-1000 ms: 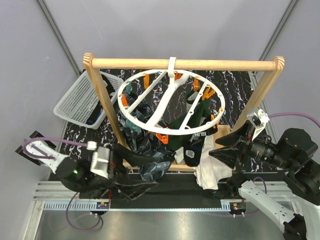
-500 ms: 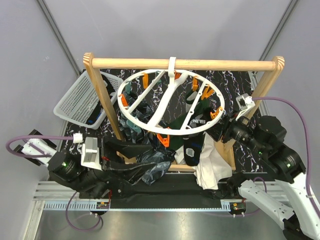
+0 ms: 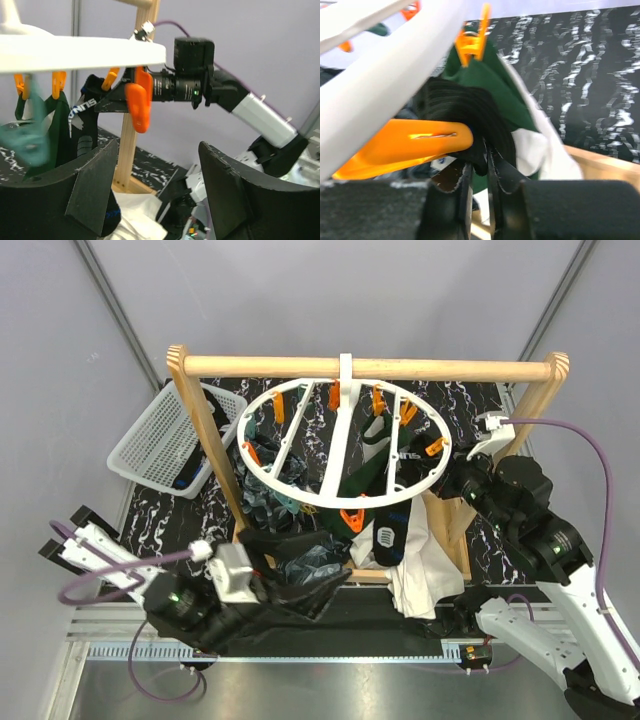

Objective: Clip the socks to the hanger
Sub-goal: Open the clamp at the hanger.

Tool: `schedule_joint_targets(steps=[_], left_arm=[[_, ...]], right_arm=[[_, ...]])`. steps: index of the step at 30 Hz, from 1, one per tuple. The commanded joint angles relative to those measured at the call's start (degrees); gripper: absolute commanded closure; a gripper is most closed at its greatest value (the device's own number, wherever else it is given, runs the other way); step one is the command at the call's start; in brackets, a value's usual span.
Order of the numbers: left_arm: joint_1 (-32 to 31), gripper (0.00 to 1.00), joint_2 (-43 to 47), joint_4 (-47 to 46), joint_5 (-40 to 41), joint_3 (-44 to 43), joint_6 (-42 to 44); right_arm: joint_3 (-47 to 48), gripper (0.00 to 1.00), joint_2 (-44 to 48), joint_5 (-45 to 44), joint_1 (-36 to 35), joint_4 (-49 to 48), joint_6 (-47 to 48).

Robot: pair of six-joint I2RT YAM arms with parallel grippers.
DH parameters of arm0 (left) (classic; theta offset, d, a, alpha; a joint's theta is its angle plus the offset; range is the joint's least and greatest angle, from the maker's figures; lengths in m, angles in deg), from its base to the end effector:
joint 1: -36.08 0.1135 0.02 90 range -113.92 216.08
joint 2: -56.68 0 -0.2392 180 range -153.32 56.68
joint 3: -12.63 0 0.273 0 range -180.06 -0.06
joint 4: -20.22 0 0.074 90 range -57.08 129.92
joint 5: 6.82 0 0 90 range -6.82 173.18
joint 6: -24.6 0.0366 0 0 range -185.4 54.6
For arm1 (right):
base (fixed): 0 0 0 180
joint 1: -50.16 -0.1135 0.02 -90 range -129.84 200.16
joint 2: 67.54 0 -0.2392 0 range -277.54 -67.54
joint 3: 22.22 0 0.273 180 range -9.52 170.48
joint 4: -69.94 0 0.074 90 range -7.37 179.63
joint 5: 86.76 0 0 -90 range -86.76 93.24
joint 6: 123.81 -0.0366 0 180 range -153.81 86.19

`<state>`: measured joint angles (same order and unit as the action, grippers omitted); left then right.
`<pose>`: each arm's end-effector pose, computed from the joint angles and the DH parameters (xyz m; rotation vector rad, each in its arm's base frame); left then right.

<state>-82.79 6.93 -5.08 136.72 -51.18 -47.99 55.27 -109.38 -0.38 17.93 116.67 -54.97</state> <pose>-0.0729 -0.1931 0.4231 0.4589 1.1768 -1.1379 0.1468 0.0898 0.4109 -0.1274 1.8010 0.6165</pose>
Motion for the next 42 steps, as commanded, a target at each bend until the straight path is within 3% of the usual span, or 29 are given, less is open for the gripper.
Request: schedule_joint_targets(steps=[1, 5, 12, 17, 24, 26, 35, 38, 42], left_arm=[[0.65, 0.29, -4.99, -8.49, 2.89, -3.46, 7.37], [3.02, 0.28, -9.39, -7.71, 4.11, -5.83, 9.22], [7.25, 0.21, -10.27, -7.09, 4.21, -4.70, 4.92], [8.04, 0.14, -12.73, -12.00, 4.38, -4.26, 7.72], [8.04, 0.14, -18.53, -12.63, 13.86, -9.44, 13.26], [8.04, 0.15, -19.06, -12.62, 14.31, -9.01, 13.70], [8.13, 0.18, -19.50, -31.60, 9.04, -1.89, 21.26], [8.13, 0.15, -20.90, -32.49, 7.72, -2.59, 23.18], [8.13, 0.09, -23.27, -42.73, 7.46, -1.89, 28.90]], right_arm=[[1.65, 0.78, -1.57, -7.19, -0.12, -1.62, 3.67], [2.00, 0.76, -3.50, -9.30, -0.12, -1.17, 6.05], [3.32, 0.75, -7.37, -14.31, 0.06, -3.45, 12.72], [3.50, 0.75, -10.18, -15.19, -0.12, -6.35, 13.35], [6.57, 0.71, -11.68, -10.90, -0.12, -5.92, 11.86], [6.66, 0.66, -10.37, -9.57, -0.12, -4.17, 11.42], [7.89, 0.39, -3.78, -2.02, -0.12, 6.38, 8.60], [8.94, 0.35, -1.58, 1.05, -0.12, 9.63, 8.25], [10.17, 0.28, 1.23, 8.25, -0.12, 13.32, 8.51]])
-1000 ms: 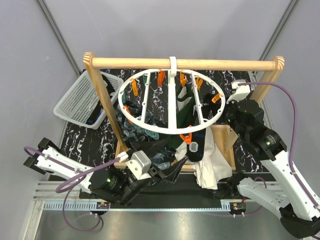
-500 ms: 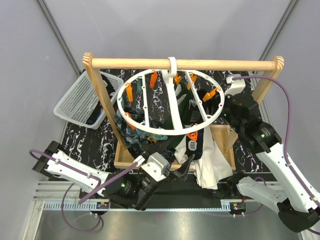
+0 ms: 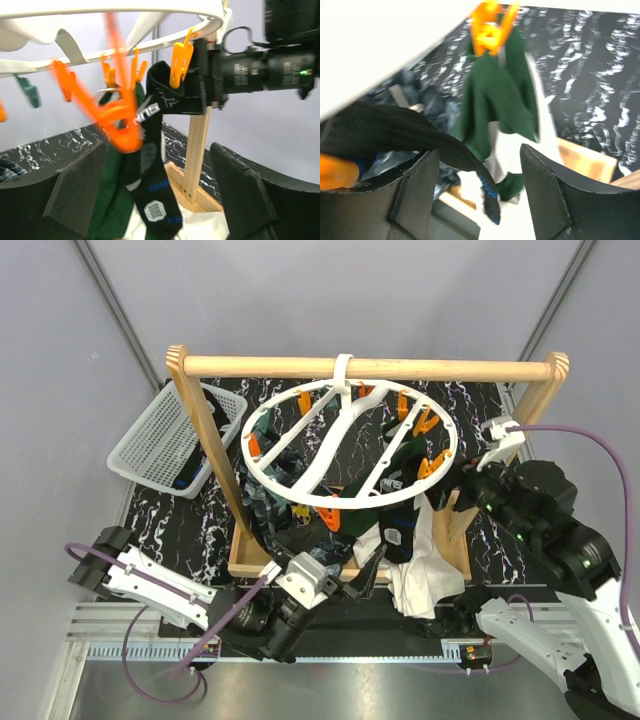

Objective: Clip the socks to the hanger
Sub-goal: Open the clamp at the hanger.

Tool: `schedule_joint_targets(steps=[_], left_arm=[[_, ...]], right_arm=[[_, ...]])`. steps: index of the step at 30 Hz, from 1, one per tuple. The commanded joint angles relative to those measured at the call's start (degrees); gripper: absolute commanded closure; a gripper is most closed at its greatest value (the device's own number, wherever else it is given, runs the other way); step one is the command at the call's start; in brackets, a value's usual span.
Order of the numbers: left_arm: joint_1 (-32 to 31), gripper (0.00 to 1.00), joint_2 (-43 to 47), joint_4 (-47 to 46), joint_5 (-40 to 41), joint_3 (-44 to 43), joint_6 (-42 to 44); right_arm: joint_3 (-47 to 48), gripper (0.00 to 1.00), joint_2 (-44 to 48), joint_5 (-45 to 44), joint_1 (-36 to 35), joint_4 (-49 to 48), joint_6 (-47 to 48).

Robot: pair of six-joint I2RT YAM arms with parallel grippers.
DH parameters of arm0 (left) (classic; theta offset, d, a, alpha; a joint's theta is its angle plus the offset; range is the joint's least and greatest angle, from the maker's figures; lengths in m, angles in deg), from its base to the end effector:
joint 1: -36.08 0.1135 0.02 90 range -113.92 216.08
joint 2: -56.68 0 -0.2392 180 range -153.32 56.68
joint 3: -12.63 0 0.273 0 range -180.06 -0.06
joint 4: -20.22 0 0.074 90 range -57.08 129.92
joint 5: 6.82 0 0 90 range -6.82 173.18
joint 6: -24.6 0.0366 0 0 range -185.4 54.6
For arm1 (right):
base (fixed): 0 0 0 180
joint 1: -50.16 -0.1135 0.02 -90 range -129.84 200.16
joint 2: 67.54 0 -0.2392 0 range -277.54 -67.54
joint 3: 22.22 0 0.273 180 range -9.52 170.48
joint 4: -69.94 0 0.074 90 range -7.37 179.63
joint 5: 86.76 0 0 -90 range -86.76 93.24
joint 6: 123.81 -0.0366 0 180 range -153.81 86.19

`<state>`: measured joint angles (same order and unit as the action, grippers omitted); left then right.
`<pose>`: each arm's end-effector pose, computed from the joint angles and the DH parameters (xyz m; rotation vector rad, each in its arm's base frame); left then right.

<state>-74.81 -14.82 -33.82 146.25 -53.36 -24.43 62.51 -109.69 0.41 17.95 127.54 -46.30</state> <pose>-0.0679 -0.2693 0.3820 0.3785 1.1930 -0.6642 0.1283 0.0787 0.4301 -0.2840 1.8403 0.5005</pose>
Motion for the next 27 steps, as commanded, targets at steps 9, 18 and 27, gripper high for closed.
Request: schedule_joint_targets(steps=[9, 18, 27], left_arm=[[-1.17, 0.08, -3.38, -28.62, 3.72, 1.70, 15.45], [-5.65, 0.13, 10.48, -5.41, 6.20, 7.06, 1.71], [-0.38, 0.14, 31.61, 33.51, -14.02, 10.94, -33.68]], right_arm=[[7.33, 0.23, 6.73, 14.17, -0.14, 10.02, 1.59], [6.81, 0.21, 7.44, 15.13, -0.14, 11.17, 3.09], [4.17, 0.21, 7.43, 17.42, -0.14, 8.89, 2.74]])
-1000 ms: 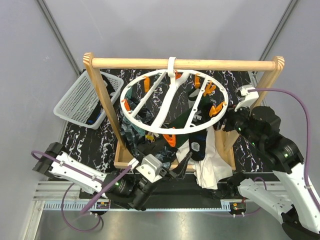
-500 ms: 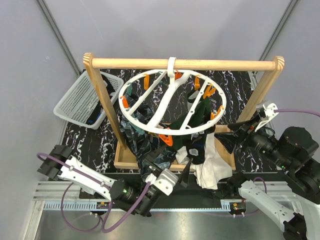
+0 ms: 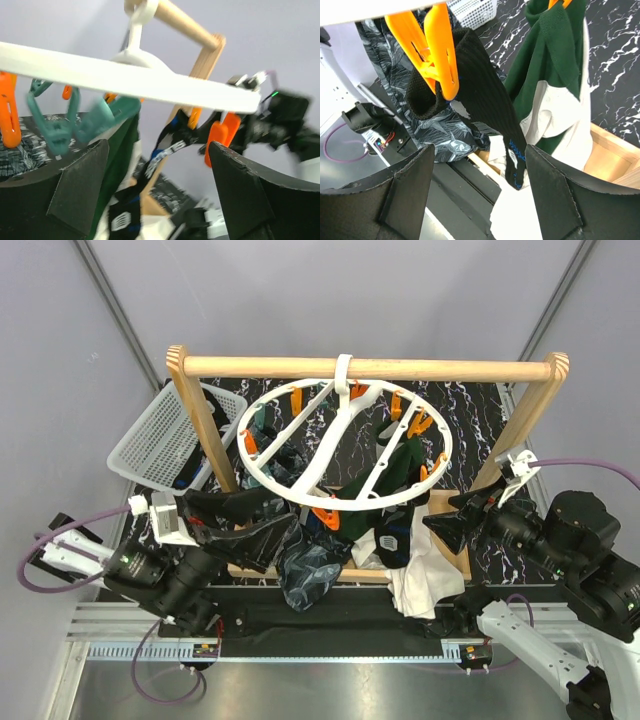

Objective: Clip the socks to the hanger
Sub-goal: Open the clamp at the hanger.

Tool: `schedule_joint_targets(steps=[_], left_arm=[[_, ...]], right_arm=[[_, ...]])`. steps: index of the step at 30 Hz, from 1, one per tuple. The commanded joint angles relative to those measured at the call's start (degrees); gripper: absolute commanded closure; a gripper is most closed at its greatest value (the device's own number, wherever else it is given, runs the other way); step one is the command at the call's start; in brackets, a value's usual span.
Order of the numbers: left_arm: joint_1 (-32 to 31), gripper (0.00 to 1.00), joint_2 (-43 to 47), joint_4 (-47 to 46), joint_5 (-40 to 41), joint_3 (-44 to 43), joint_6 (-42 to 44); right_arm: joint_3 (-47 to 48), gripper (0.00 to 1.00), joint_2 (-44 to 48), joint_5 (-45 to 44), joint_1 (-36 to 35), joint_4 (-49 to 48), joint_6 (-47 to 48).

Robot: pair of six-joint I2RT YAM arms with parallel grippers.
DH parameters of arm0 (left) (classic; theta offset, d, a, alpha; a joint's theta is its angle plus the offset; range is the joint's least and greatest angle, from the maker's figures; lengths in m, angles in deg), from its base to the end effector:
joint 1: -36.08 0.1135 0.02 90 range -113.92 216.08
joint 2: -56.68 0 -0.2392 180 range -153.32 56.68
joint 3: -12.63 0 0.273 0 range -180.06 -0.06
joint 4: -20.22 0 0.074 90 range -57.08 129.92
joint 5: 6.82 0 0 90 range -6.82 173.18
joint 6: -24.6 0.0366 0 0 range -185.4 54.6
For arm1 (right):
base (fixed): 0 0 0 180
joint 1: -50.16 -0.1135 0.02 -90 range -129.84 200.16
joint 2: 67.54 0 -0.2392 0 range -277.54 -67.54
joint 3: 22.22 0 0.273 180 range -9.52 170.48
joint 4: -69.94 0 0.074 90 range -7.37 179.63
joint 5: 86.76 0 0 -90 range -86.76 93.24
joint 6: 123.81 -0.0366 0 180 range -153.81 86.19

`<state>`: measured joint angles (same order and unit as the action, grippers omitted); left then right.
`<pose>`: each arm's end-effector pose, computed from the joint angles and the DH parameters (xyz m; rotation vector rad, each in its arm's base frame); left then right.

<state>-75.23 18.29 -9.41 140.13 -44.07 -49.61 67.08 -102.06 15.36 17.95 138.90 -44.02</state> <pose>-0.0276 -0.1552 0.4176 0.1892 1.2108 -1.1062 0.0693 0.0528 0.4452 -0.5073 1.8017 0.7102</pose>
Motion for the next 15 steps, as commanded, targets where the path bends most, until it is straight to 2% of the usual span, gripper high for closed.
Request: schedule_joint_targets(steps=[1, 8, 15], left_arm=[[-0.05, 0.14, -1.95, 9.45, -8.08, 0.51, -7.97], [0.12, 0.10, -7.04, 10.77, -13.17, -4.32, -3.40], [1.00, 0.09, -7.93, 6.91, -13.35, -2.58, -0.95]], right_arm=[[-0.48, 0.21, -0.28, 2.73, -0.14, -2.66, 0.11], [0.74, 0.21, -0.19, 3.96, -0.14, -2.22, -0.77], [2.06, 0.21, -0.02, 7.56, -0.14, -2.65, -1.21]])
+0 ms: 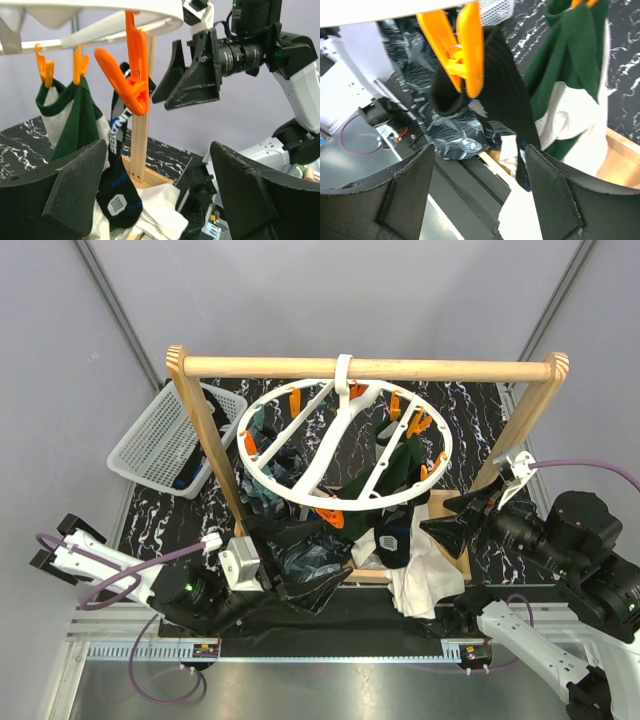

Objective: Clip the socks to the hanger
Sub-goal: Open the clamp at the hanger.

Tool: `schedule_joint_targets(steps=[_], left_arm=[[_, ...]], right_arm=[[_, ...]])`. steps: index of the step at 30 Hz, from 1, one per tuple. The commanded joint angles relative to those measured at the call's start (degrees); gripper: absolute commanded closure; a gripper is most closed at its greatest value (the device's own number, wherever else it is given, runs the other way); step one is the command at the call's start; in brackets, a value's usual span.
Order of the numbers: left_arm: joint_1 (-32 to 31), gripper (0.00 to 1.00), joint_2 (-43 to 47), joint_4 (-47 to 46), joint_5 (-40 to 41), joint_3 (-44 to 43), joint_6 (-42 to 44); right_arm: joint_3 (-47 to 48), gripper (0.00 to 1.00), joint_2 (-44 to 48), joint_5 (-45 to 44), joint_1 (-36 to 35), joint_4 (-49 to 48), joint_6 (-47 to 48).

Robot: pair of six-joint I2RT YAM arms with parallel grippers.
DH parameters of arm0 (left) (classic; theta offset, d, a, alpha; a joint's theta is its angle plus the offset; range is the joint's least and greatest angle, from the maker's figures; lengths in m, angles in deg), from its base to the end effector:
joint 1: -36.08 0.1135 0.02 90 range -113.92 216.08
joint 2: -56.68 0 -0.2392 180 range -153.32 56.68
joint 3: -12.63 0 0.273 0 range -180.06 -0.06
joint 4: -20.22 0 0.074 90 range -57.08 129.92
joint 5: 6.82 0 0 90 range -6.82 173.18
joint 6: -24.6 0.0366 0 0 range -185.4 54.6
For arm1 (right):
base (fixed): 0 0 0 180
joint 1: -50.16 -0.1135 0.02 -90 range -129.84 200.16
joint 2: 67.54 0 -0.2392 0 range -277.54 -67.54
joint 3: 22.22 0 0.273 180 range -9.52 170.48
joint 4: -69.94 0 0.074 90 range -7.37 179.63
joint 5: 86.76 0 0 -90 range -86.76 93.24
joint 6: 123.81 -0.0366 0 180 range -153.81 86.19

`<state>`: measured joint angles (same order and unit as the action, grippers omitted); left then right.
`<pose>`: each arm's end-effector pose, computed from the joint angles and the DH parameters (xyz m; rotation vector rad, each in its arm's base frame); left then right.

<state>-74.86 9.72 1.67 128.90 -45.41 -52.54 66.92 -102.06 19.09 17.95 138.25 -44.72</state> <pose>-0.0510 -0.2066 0.3900 0.5647 1.1596 -1.0673 0.0684 0.0549 0.4458 -0.5436 1.7903 0.7778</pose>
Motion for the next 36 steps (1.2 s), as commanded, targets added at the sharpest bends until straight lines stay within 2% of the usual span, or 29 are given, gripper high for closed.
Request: schedule_joint_targets(steps=[1, 5, 7, 12, 18, 23, 26, 29, 36], left_arm=[[0.89, 0.09, 0.38, -4.87, -2.12, -1.07, 3.30], [4.48, 0.09, 0.03, -5.50, -7.28, -0.89, 3.23], [6.95, 0.09, 0.20, -3.57, -10.02, -1.85, -0.01], [12.84, 0.09, 0.11, -0.48, -15.47, -3.17, -3.72], [14.43, 0.12, 0.20, -0.66, -20.39, -3.79, -3.55], [14.96, 0.19, -0.59, 0.30, -22.25, -5.19, -3.81], [15.22, 0.30, -0.94, -0.31, -21.99, -5.46, -3.90], [15.31, 0.36, -1.47, -0.48, -21.63, -5.81, -4.16], [15.40, 0.48, -3.84, 0.13, -22.16, -7.48, -5.39]], right_arm=[[2.22, 0.21, 0.24, 5.05, -0.14, -2.35, -0.42], [2.13, 0.21, 1.12, 12.86, -0.14, -5.42, -0.33], [2.39, 0.22, 1.56, 15.07, -0.14, -6.13, -0.42], [3.10, 0.22, 2.18, 16.57, -0.14, -7.01, -0.24], [3.19, 0.22, 2.09, 16.66, -0.14, -6.66, -0.33], [2.92, 0.23, 1.92, 17.36, -0.14, -7.89, -1.03], [3.27, 0.23, 1.48, 18.07, -0.14, -9.03, -2.18], [3.89, 0.25, 0.60, 18.25, -0.14, -9.82, -3.49], [5.91, 0.27, -4.40, 17.01, -0.14, -10.00, -5.61]])
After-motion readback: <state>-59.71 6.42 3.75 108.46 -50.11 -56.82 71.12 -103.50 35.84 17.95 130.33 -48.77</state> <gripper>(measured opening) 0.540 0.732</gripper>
